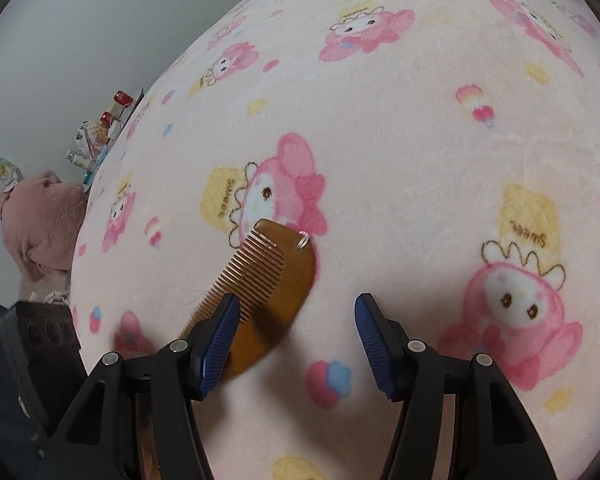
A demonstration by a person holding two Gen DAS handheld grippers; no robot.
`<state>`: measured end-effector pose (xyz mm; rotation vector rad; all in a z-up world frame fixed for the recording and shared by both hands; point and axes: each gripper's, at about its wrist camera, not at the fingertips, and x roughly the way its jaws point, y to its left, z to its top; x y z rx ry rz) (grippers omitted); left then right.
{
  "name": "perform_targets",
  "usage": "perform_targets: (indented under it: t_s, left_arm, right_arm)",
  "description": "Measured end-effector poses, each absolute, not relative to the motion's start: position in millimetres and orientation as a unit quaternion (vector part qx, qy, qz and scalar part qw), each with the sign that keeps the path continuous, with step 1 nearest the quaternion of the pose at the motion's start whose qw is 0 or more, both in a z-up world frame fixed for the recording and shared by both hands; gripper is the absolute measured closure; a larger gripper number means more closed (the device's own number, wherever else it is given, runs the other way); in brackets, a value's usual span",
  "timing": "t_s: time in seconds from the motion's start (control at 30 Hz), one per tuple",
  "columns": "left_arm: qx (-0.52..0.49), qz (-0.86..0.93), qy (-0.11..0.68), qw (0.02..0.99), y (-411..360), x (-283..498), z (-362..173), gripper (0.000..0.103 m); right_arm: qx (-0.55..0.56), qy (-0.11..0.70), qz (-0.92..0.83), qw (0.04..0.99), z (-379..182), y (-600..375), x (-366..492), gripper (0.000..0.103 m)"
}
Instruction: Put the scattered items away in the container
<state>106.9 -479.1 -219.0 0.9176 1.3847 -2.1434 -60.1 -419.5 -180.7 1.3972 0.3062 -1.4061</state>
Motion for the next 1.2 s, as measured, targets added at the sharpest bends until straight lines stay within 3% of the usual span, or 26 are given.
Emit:
perform_targets:
  t_s: [0.43,0.6,0.87,0.93,1.1,1.2]
  left_arm:
    - [0.337,-0.778,0.499,0.181,-457,128,-208,0.095]
    - [0.342,-0.768,0.506,0.191,-460,144,-209,0.091]
    - [0.383,-0.766,0.479,0.194,-453,138,-219,0.085]
    - [0.384,-0.765,0.478,0.195,-453,136,-219,0.085]
    - [0.380,-0.771,0.477,0.183,-452,140,-210,0.085]
    - [0.381,-0.774,0.472,0.180,-453,144,-202,0.079]
  right_arm:
    - [0.584,0.133,-0.573,0.559,-185,-419,-47,0.045]
    - [0.577,0.117,-0.572,0.572,-170,-419,-40,0.045]
    - [0.559,0.211,-0.556,0.577,-194,-452,-8,0.048]
    - [0.561,0.208,-0.554,0.578,-194,-448,-9,0.057]
    - [0.565,0.179,-0.562,0.578,-179,-432,-18,0.057]
    - [0.560,0.155,-0.573,0.578,-164,-412,-21,0.057]
